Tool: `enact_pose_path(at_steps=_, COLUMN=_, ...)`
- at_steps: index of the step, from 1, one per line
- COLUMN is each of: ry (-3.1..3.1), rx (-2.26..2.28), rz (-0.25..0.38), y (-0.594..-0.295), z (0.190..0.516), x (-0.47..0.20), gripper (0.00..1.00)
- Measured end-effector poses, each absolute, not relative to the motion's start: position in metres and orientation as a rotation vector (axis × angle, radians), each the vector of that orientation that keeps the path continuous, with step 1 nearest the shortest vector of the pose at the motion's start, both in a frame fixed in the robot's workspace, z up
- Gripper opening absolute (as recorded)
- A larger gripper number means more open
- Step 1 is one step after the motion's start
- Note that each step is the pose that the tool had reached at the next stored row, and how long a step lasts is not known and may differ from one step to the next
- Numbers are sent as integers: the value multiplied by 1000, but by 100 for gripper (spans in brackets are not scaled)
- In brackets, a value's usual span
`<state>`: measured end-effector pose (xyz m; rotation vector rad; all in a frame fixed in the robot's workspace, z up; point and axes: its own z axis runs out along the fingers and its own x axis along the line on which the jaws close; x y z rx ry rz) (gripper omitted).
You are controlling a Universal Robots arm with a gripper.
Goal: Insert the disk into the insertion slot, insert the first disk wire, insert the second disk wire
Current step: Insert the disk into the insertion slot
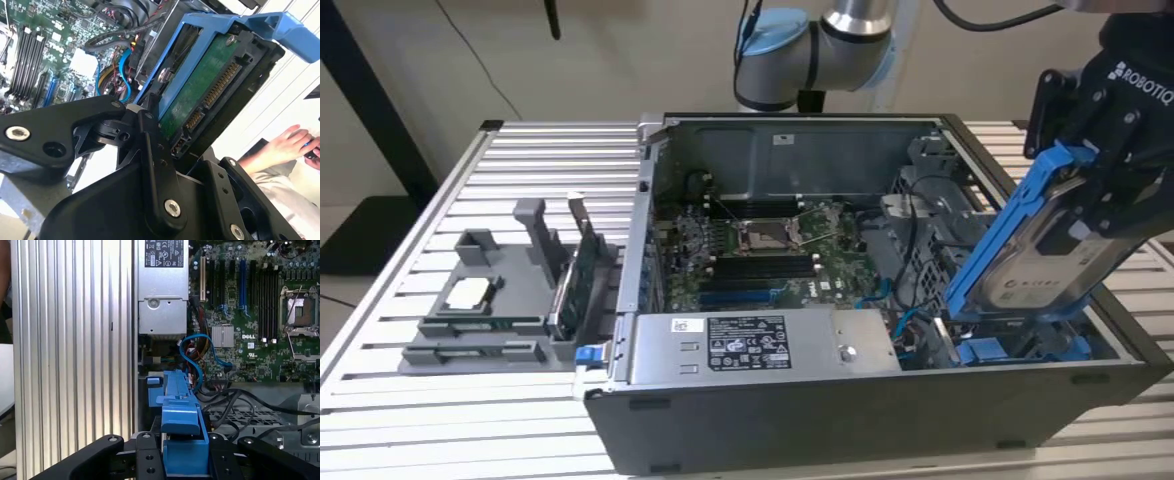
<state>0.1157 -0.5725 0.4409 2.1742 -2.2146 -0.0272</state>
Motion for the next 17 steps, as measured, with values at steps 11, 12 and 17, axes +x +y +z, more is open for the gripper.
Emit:
enact_pose_path(at_steps=11, ry=-2215, rx=2174, rz=-27, y=-573, z=436, x=116, gripper=33)
enact_pose_path(at_steps=12, ry=-2215, rx=2174, rz=-27, y=-573, z=436, x=116, gripper=33)
enact_pose_path(at_steps=17, ry=-2215, rx=2174, rz=-27, y=-573, z=433, x=116, gripper=33)
